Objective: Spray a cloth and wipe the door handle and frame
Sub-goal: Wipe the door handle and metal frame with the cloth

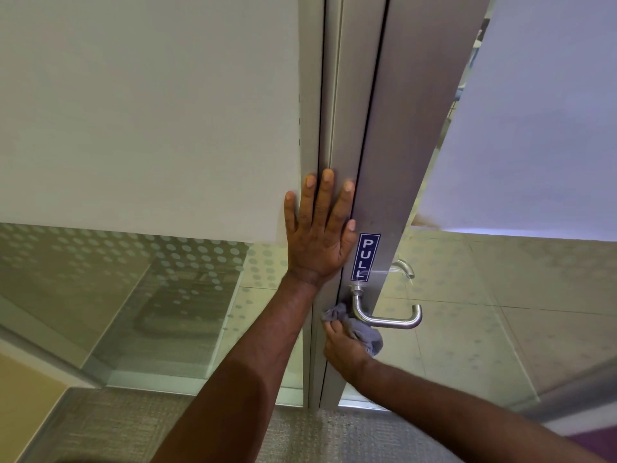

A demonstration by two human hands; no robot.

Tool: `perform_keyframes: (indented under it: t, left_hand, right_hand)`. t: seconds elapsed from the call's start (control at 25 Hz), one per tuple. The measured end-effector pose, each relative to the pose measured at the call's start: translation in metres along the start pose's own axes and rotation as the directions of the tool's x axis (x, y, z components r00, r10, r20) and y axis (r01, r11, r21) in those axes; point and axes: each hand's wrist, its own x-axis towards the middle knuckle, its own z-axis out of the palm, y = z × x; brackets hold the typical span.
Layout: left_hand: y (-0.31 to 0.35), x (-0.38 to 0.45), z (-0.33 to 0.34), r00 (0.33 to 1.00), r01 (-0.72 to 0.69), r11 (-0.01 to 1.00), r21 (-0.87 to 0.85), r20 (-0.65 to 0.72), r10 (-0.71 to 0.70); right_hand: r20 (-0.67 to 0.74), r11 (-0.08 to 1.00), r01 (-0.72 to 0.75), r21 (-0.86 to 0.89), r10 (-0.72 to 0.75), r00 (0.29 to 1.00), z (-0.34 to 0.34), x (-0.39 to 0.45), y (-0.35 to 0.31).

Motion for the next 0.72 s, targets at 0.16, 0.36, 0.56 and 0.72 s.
perform_keyframes:
  t: [0.16,0.36,0.56,0.72]
  left_hand:
    - [0.002,0.002,-0.001,1.0,0.01,1.0,0.008,-0.003,-0.01]
    - [0.002,0.001,0.001,1.0,0.01,1.0,-0.007,-0.003,-0.01]
    - [0.002,0.002,0.002,1.0,0.014,1.0,-0.004,-0.013,-0.015]
    - [0.0,0.001,0.003,1.0,0.004,1.0,0.002,-0.025,-0.004]
  right_hand:
    - [-0.173,0.927,0.058,0.371,0.008,0.985,0.01,-0.031,0.008]
    - [-0.298,0.412,0.124,0.903,0.391,0.871,0.002,-0.126,0.03]
    - [-0.146,0.174,0.013,0.985,0.778,0.611,0.014,-0.128,0.071]
    - [-0.07,0.251,-0.206,0.946,0.778,0.625,0.011,-0.055,0.023]
